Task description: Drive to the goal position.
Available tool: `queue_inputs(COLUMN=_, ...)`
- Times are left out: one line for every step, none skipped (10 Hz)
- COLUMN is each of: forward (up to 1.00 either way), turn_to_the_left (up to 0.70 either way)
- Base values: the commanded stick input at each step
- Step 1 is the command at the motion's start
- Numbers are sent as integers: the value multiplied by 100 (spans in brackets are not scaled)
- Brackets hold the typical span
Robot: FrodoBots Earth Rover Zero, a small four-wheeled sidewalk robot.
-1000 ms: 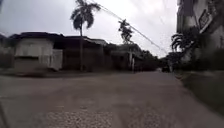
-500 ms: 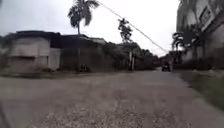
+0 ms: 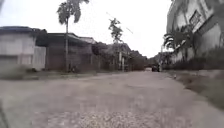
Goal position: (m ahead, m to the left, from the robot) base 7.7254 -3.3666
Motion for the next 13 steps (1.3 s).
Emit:
queue_inputs(forward=70, turn_to_the_left=-31)
queue_inputs(forward=70, turn_to_the_left=-35)
queue_inputs(forward=70, turn_to_the_left=-35)
queue_inputs(forward=70, turn_to_the_left=-35)
queue_inputs(forward=70, turn_to_the_left=-35)
queue_inputs(forward=70, turn_to_the_left=-35)
queue_inputs(forward=70, turn_to_the_left=-29)
queue_inputs(forward=70, turn_to_the_left=0)
queue_inputs(forward=70, turn_to_the_left=0)
queue_inputs(forward=70, turn_to_the_left=0)
queue_inputs(forward=70, turn_to_the_left=0)
queue_inputs(forward=70, turn_to_the_left=0)
queue_inputs(forward=70, turn_to_the_left=-13)
